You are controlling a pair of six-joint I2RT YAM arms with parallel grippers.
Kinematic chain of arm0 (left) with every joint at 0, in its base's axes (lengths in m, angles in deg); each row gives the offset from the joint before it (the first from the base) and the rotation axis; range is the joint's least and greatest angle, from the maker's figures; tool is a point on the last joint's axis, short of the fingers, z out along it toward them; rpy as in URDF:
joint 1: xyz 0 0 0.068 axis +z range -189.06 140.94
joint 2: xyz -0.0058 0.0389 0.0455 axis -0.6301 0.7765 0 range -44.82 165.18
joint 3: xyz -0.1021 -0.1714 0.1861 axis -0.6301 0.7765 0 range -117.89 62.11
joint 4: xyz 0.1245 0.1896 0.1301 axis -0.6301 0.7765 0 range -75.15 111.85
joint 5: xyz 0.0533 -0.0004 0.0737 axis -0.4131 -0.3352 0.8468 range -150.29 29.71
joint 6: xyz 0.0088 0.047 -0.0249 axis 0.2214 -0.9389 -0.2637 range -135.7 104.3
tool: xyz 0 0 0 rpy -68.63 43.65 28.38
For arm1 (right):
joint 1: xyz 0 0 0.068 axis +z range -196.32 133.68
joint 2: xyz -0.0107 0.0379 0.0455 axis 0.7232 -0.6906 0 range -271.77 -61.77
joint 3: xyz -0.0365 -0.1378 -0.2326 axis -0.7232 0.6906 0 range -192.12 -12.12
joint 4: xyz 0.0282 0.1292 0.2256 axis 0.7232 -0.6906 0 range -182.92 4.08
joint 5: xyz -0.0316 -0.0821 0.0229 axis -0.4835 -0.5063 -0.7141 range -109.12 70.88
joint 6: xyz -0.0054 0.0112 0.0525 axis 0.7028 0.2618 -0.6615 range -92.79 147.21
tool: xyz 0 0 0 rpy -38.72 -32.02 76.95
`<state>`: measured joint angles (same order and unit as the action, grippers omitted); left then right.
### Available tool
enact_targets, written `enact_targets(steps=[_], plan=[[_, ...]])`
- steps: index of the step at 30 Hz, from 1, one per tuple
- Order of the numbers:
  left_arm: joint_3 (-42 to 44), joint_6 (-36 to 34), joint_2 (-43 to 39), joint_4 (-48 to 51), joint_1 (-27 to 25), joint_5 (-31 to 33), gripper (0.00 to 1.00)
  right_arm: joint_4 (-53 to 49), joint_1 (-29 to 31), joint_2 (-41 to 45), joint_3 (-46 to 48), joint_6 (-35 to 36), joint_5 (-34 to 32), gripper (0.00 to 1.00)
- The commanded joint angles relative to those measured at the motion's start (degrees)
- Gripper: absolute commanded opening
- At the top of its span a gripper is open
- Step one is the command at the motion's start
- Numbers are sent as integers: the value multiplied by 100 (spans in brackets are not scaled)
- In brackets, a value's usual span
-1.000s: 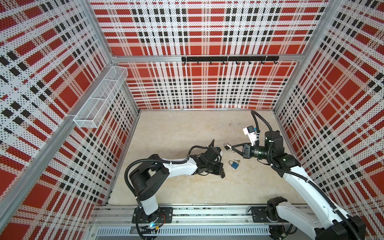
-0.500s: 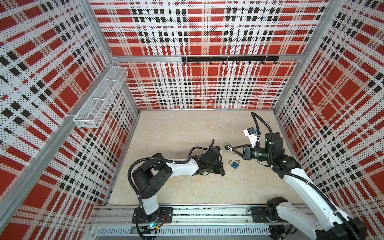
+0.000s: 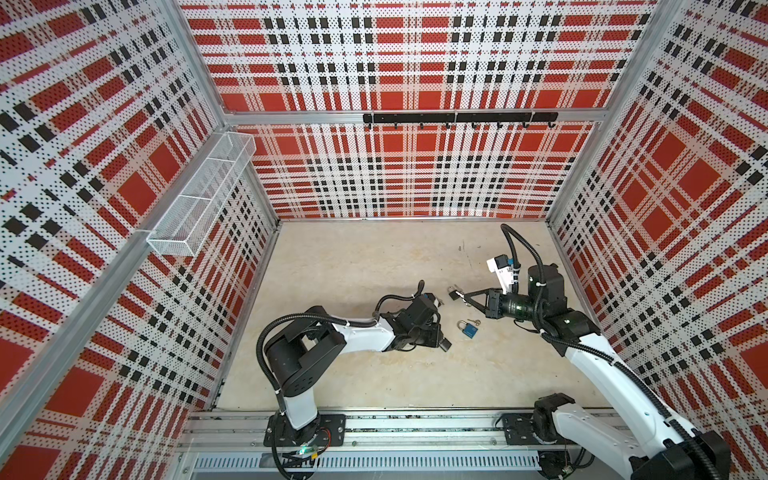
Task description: Lock with the key
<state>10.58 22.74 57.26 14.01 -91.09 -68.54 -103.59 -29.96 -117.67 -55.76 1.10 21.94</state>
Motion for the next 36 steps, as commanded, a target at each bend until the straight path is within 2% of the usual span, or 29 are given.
enact_targets(steps=[1, 9, 15, 24, 30, 36], plan=[[77, 15, -107, -31, 109, 236, 27, 148, -19, -44, 95, 89, -132, 0], [271, 5, -677, 57, 449, 492, 30, -60, 54, 48, 277, 20, -484, 0], [491, -116, -1577, 213, 754, 982, 32, -163, 743, 50, 561, 268, -1305, 0], [831, -233, -2907, 564, 1153, 1506, 38, 772, 1329, -273, 1329, 93, -2313, 0], [1170, -126, -3464, 622, 1323, 1541, 41, 1458, 1343, -900, 1654, -76, -2471, 0], [1361, -62, -3647, 725, 1380, 1592, 41, 1951, 1384, -1546, 1714, -127, -2358, 0]])
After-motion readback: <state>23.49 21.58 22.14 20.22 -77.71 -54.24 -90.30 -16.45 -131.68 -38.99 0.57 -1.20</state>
